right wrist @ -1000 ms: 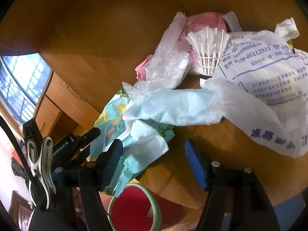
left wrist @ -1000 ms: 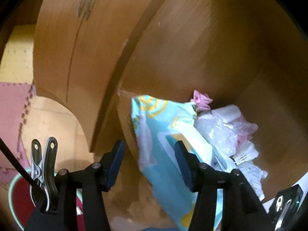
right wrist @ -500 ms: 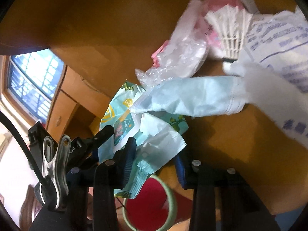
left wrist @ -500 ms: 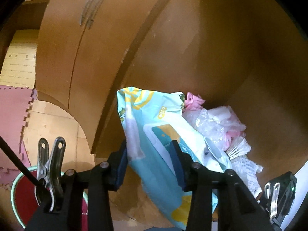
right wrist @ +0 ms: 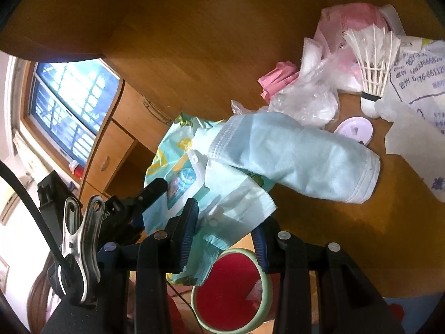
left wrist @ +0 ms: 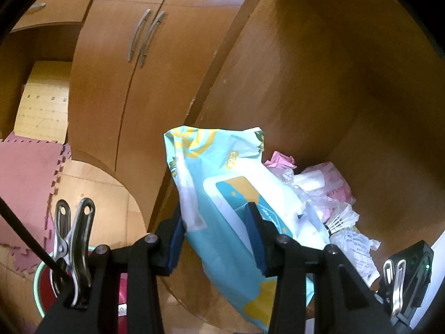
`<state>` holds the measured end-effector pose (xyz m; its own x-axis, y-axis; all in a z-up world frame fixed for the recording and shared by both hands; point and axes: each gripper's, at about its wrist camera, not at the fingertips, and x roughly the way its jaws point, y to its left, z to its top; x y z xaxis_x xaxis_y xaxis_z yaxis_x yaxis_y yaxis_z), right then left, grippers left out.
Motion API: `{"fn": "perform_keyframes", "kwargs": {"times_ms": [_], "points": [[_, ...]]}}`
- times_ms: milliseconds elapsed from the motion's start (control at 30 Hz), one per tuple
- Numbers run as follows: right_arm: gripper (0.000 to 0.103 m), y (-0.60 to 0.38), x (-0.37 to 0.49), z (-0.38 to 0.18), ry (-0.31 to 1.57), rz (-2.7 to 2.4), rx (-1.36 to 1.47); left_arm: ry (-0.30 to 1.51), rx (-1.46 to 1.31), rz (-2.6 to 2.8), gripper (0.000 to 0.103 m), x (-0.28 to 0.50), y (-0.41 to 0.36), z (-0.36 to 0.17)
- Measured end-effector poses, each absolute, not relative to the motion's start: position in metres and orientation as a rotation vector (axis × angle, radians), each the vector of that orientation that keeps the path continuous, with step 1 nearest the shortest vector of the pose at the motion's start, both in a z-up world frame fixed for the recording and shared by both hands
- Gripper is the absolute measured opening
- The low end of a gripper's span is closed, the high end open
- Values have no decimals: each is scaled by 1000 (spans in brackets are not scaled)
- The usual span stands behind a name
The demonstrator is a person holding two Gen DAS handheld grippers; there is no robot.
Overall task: Collect trash
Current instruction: 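Carry the wipes packet with the left tool over the red bucket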
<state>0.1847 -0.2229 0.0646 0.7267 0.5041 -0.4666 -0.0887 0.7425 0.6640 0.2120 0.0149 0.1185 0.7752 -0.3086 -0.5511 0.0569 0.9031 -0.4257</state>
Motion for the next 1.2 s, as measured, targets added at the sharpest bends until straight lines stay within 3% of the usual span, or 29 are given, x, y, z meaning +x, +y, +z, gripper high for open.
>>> {"fn": "perform_keyframes", "kwargs": {"times_ms": [567, 1200], "points": [[39, -177, 191, 52, 785, 503, 617, 663, -391, -58, 43, 161, 66, 107], [39, -94, 199, -22, 1028, 546, 527, 852, -480, 87, 43, 132, 149, 24]]}}
